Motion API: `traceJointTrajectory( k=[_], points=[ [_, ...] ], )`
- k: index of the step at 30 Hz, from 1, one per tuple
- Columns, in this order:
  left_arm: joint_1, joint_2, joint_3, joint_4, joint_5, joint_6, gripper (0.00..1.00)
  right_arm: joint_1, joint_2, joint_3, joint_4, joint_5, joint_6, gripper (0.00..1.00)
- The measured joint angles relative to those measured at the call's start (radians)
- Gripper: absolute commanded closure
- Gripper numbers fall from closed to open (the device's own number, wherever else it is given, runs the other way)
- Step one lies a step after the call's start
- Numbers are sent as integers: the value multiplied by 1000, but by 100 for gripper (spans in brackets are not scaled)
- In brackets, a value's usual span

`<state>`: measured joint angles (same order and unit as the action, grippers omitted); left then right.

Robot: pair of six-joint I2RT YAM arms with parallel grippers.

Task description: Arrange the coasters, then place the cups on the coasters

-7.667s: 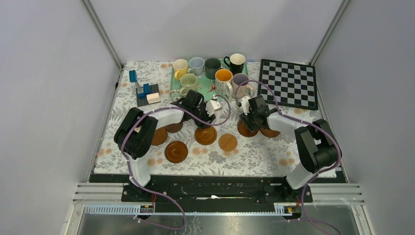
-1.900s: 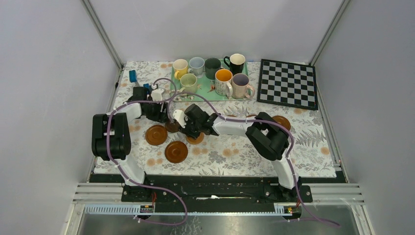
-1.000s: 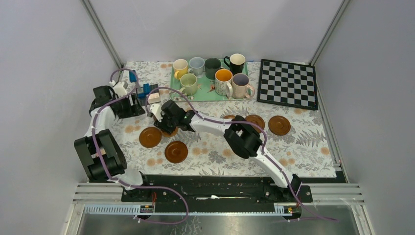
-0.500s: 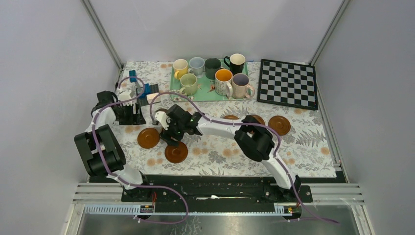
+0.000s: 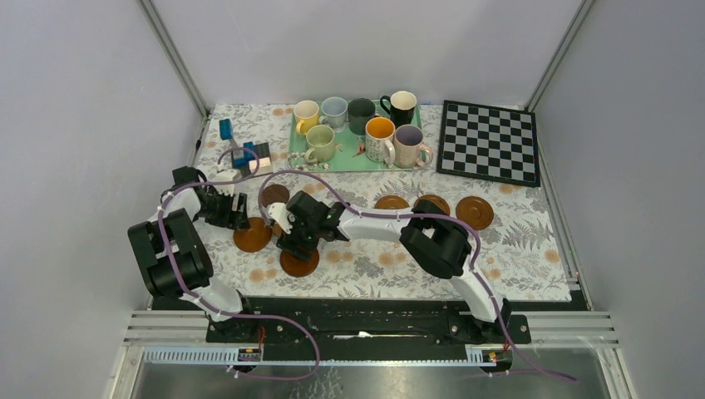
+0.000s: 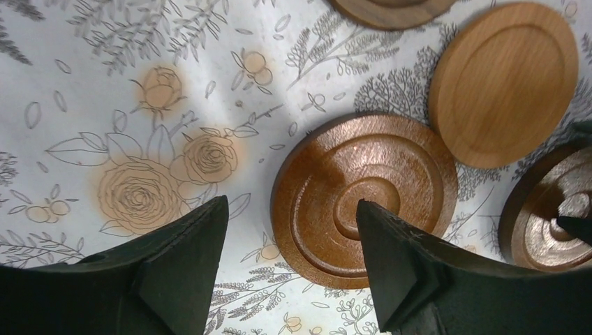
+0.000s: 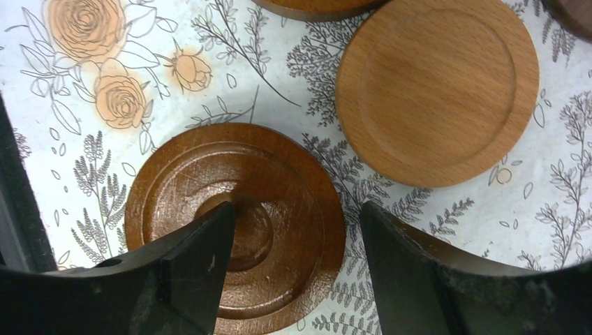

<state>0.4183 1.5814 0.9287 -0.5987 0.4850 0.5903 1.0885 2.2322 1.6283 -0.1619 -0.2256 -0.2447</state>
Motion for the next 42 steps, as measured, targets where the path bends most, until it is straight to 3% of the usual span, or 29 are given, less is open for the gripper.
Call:
traceJointTrajectory(
  k=[11, 18, 27, 33, 42],
  points=[
    [0, -12, -74, -3, 0, 184, 37, 0, -59, -90, 17, 60, 18, 44],
    [1, -90, -152, -40, 18, 320, 48, 2, -126, -179, 14, 105, 21, 47],
    [-36, -147, -207, -90, 52, 449, 52, -72, -202, -284, 4, 118, 35, 49],
    [-164, -169, -230, -97, 74, 478, 53, -177, -203, -283, -5, 120, 41, 50],
    [-466, -165, -230, -71, 78, 436, 53, -267, -202, -274, -28, 129, 36, 50]
  ],
)
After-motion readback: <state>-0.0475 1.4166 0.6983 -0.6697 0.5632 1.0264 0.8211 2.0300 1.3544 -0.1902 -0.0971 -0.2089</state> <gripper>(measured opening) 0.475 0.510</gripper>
